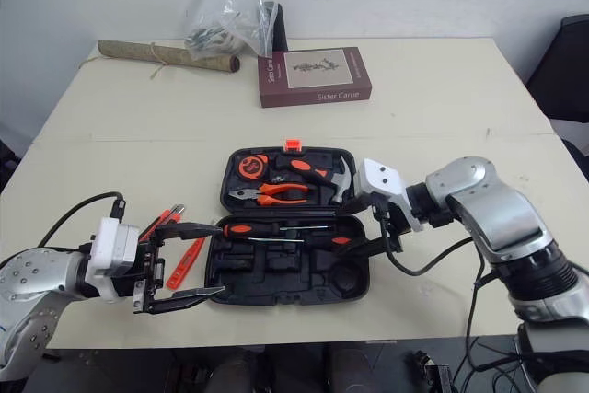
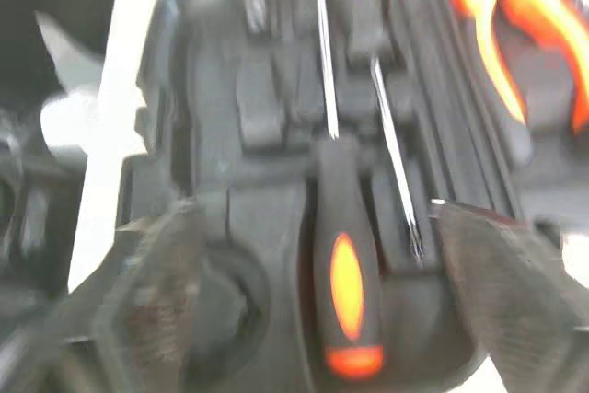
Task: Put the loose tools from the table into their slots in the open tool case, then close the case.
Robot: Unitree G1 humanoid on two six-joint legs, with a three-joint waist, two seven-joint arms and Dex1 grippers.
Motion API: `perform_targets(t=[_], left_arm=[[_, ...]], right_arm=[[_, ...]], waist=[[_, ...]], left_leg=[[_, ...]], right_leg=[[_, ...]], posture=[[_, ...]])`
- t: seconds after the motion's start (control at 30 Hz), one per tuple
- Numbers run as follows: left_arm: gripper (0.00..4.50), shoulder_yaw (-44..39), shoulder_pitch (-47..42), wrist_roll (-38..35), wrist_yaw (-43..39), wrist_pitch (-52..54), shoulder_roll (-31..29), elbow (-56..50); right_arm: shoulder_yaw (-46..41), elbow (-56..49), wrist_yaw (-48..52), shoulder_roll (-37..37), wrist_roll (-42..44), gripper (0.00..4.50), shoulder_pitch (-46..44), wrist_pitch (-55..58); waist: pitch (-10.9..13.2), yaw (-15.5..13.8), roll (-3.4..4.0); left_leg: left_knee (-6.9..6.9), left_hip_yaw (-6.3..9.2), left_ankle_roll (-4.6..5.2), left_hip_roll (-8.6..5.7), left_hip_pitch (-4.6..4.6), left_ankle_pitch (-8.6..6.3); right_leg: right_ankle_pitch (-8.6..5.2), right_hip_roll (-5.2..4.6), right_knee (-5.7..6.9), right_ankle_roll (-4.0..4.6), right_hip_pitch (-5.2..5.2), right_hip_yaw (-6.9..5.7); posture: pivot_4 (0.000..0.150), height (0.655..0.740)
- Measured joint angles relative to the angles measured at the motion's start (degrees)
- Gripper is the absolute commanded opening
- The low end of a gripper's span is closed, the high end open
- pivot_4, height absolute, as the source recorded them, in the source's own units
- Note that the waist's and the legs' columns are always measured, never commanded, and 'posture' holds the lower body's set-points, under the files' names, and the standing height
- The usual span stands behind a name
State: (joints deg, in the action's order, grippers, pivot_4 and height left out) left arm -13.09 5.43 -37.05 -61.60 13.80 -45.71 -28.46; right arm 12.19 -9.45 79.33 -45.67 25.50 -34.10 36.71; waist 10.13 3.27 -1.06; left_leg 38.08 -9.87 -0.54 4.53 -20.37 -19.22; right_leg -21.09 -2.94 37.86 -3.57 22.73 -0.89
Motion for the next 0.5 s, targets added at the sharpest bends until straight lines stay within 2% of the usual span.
perform_targets(t=[0.17,0.2,0.33,0.5], left_arm=[[4.50,-0.25,-0.52,0.00,-0.08,-0.07,0.00,0.33],[4.50,-0.25,-0.53,0.00,-0.15,-0.07,0.00,0.41],[4.50,-0.29,-0.57,0.00,-0.64,-0.09,0.00,1.16],[4.50,-0.33,-0.29,0.34,-0.60,-0.07,-0.09,1.43]], right_arm=[[-2.63,1.95,-2.97,7.01,1.35,0.20,6.29,-6.35],[-2.29,3.12,-3.26,7.58,0.41,0.05,6.93,-8.39],[-1.16,8.82,-5.52,10.54,-4.35,0.05,7.84,-16.48],[1.05,12.57,-5.74,11.42,-8.07,0.05,6.60,-20.95]], waist=[[0.00,-0.08,0.00],[0.00,-0.08,0.01],[0.01,0.00,0.02],[0.00,0.17,0.00]], left_leg=[[0.01,0.01,0.00,0.00,0.00,0.00],[0.02,0.00,0.00,-0.01,0.00,0.00],[0.03,-0.03,-0.01,0.00,0.02,0.01],[0.03,-0.05,-0.03,0.05,0.06,0.01]], right_leg=[[0.00,0.00,0.01,0.00,-0.01,0.00],[0.00,-0.01,0.01,0.00,-0.01,0.00],[0.00,0.03,0.04,0.00,0.00,0.02],[0.00,0.08,0.05,0.00,-0.01,0.05]], posture=[[0.150,0.7400],[0.150,0.7400],[0.150,0.7400],[0.150,0.7400]])
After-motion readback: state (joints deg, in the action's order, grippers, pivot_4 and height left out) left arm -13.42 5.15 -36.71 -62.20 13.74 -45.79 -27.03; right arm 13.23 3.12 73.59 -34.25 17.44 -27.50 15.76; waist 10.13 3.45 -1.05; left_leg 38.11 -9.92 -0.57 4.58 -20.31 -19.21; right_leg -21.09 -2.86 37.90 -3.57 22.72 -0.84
